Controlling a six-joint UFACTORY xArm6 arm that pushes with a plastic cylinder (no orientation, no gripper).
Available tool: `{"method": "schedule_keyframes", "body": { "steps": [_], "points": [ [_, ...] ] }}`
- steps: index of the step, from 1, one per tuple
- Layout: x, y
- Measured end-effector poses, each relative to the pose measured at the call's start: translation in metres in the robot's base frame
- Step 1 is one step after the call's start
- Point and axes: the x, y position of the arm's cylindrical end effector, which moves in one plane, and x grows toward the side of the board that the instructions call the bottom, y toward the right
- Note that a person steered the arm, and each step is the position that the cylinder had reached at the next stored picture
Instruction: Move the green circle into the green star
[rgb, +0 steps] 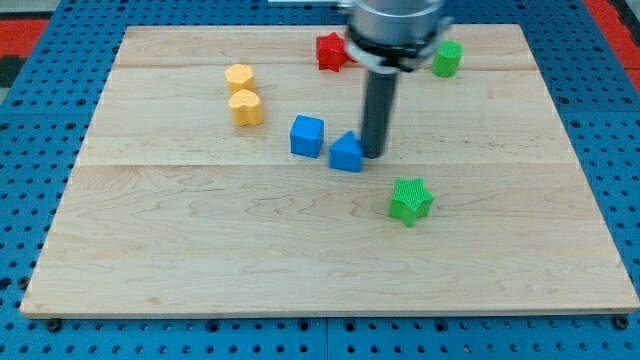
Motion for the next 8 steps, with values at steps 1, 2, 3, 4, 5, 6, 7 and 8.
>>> {"method": "schedule_keyframes", "body": {
  "steps": [1, 2, 3, 4, 5, 6, 7, 8],
  "points": [
    [-0.001, -0.020],
    [-0.001, -0.011],
    [-0.004, -0.011],
    [-0.008, -0.011],
    [-0.009, -0.011],
    [-0.009, -0.007],
    [-0.009, -0.004],
    [-0.009, 0.003]
  ]
}}
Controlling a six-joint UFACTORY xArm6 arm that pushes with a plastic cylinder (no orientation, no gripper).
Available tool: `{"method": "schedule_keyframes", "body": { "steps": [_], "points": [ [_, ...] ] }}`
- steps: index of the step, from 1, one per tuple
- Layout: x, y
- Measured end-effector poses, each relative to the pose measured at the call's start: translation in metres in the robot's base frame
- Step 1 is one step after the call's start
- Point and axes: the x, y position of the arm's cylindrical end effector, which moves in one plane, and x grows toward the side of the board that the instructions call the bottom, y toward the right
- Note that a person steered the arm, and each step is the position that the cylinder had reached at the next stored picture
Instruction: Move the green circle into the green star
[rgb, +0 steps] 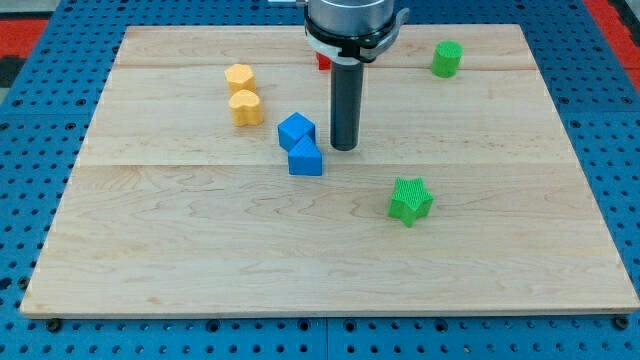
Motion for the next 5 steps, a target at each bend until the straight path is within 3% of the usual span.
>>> {"method": "schedule_keyframes", "body": {
  "steps": [3, 5],
  "points": [
    [0.000, 0.012],
    [-0.033, 0.013]
  ]
}}
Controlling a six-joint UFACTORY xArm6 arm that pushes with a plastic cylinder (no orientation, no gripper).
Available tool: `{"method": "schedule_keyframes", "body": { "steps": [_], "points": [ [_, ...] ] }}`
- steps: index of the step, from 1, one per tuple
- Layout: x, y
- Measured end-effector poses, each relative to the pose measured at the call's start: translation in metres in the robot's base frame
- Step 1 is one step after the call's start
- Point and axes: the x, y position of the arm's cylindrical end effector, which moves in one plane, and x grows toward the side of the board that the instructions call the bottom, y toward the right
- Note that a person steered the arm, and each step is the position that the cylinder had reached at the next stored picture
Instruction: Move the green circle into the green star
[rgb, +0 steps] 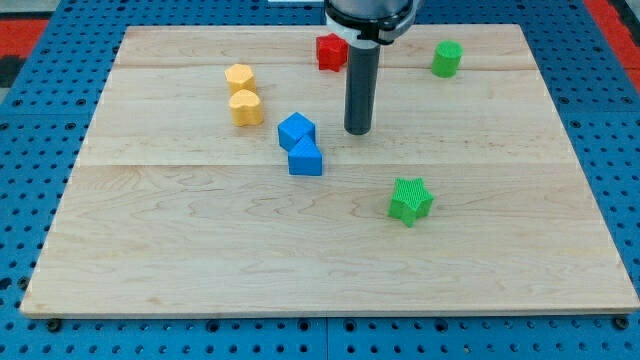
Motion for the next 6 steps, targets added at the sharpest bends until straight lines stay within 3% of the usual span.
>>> {"method": "schedule_keyframes", "body": {
  "steps": [1, 2, 4, 5, 6],
  "points": [
    [-0.026, -0.010],
    [-0.041, 0.039],
    [-0.142, 0.086],
    [-0.126, 0.143],
    [-0.053, 0.136]
  ]
}}
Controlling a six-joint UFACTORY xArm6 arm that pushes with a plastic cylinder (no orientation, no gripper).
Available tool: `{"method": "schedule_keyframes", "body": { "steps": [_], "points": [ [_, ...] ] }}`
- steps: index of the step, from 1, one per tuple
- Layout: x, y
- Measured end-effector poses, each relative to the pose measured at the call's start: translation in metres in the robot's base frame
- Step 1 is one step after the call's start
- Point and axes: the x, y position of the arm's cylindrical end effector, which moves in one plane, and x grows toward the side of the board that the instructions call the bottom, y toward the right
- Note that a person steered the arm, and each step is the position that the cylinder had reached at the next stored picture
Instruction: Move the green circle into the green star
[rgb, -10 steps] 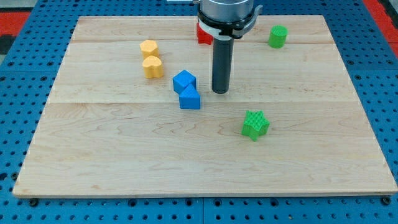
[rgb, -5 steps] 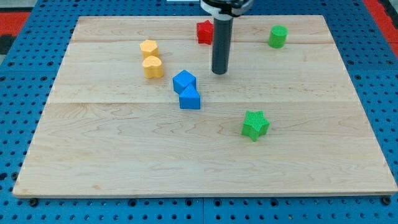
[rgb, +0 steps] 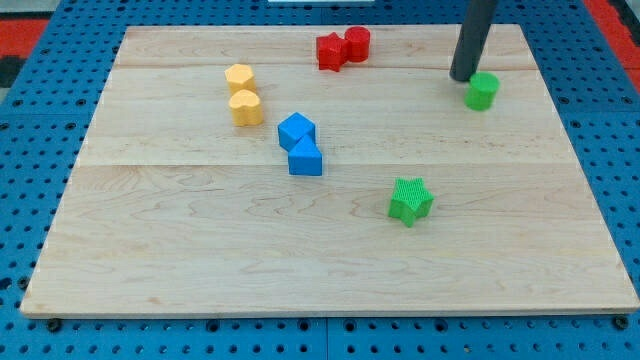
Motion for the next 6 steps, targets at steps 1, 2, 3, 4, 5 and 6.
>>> {"method": "schedule_keyframes", "body": {
  "steps": [1, 2, 3, 4, 5, 6],
  "points": [
    [-0.033, 0.004],
    [-0.017, 0.048],
    [0.029, 0.042],
    [0.024, -0.034],
    [0.050, -0.013],
    [0.083, -0.021]
  ]
}}
